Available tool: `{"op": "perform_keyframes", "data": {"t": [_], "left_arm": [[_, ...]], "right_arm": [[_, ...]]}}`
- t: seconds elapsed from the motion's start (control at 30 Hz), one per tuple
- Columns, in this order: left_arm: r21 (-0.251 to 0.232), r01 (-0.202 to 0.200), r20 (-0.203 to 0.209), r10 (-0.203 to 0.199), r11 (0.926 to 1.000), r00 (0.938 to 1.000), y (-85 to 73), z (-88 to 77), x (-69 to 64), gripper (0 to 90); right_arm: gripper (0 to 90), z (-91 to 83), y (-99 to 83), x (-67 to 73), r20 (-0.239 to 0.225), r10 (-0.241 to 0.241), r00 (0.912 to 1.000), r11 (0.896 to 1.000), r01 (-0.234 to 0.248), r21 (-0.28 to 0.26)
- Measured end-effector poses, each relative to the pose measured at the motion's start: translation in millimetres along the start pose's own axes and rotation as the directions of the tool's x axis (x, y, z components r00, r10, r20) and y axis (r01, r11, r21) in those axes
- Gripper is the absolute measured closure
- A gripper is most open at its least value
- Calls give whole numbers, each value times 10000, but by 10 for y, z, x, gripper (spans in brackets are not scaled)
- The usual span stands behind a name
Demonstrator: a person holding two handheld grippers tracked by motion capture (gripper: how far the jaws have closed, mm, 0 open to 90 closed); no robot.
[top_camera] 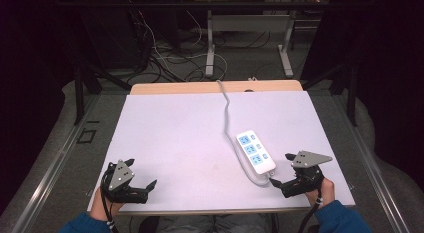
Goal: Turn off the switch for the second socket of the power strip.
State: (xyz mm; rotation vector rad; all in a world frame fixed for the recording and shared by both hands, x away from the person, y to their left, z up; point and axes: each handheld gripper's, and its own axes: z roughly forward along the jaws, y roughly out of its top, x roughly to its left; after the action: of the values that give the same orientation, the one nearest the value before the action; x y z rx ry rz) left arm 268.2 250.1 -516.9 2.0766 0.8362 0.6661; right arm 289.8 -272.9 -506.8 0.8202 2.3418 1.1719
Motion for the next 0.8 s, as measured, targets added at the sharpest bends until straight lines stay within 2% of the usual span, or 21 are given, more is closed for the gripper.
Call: {"op": "perform_keyframes", "data": {"t": [0.1,0.17,0.23,0.5,0.53,0.57,0.63,0.67,0.8], "left_arm": [[8,-110,-72,110,9999,9999,2,-3,6,3],[-36,82,28,-82,10000,10000,-2,2,0,3],[-43,33,-28,-33,10000,10000,-5,9,7,3],[-32,95,34,-95,9999,9999,-6,11,-1,3],[-32,95,34,-95,9999,9999,-6,11,-1,3],[-34,116,56,-116,9999,9999,-6,13,-2,3],[15,65,25,-65,10000,10000,-6,18,-2,3],[15,65,25,-65,10000,10000,-6,18,-2,3],[-2,83,81,-83,10000,9999,-8,14,-3,3]], "right_arm": [[16,6,24,-5,134,-41,9999,10000,41,8],[17,11,40,-12,183,-114,9998,9999,114,18],[18,13,52,-9,204,-9,9998,10000,7,76],[18,67,99,-65,284,-109,9995,9998,104,192],[19,77,103,-70,385,-82,9992,9998,76,163],[20,81,110,-85,253,-40,9997,9997,33,248],[20,86,124,-105,280,80,9996,9991,-91,408],[20,99,129,-124,333,-1,9994,9996,-9,295],[21,117,151,-160,338,304,9990,9989,-315,334]]}}
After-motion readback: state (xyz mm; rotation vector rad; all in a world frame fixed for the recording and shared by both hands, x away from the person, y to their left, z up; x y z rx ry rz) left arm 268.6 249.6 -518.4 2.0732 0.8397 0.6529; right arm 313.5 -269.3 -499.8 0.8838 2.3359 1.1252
